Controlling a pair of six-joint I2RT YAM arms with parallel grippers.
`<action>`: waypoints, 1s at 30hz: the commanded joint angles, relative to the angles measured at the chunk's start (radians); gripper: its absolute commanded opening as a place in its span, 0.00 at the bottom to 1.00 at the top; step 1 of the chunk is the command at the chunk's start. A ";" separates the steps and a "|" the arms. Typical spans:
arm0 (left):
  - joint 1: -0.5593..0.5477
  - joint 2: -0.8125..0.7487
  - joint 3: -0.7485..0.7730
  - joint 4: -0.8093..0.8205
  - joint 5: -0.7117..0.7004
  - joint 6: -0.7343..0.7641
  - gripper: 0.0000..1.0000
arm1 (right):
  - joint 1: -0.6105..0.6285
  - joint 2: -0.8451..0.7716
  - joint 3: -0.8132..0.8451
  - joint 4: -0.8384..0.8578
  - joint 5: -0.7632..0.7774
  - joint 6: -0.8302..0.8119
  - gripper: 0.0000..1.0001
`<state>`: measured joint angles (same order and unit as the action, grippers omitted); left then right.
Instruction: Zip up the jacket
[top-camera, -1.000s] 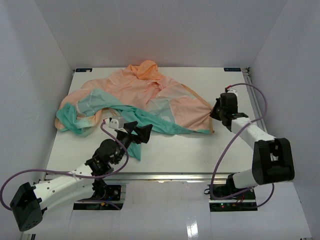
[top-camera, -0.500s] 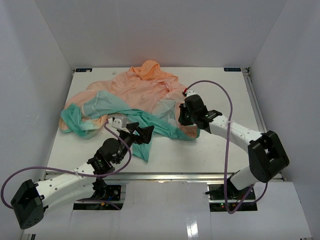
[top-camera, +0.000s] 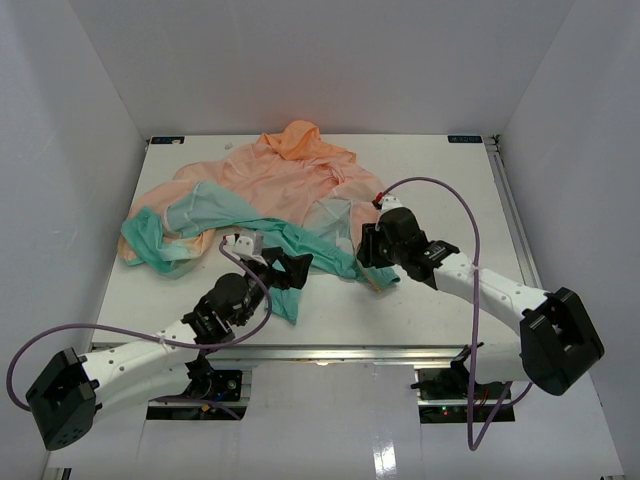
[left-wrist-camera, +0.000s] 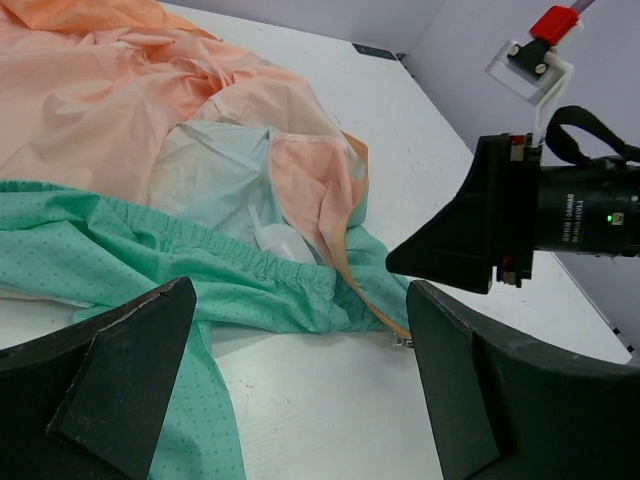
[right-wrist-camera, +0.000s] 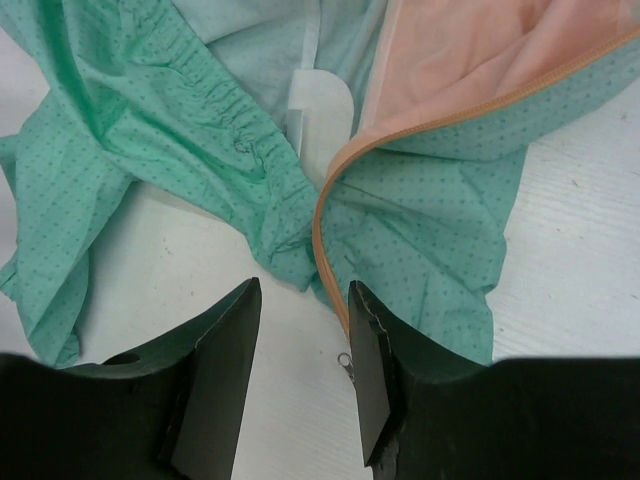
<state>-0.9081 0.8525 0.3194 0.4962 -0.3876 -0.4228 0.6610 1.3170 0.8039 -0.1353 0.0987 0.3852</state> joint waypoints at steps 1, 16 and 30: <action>-0.005 0.081 0.071 0.005 0.111 0.036 0.97 | 0.000 -0.079 -0.053 0.022 0.078 0.006 0.45; 0.014 0.545 0.385 -0.133 0.362 -0.088 0.76 | 0.010 -0.162 -0.304 0.192 0.072 0.044 0.36; 0.054 0.782 0.405 0.051 0.519 -0.145 0.55 | 0.052 -0.187 -0.423 0.340 0.016 0.070 0.37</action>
<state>-0.8547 1.5954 0.6885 0.4790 0.0682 -0.5616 0.7082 1.1687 0.4095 0.1221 0.1229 0.4381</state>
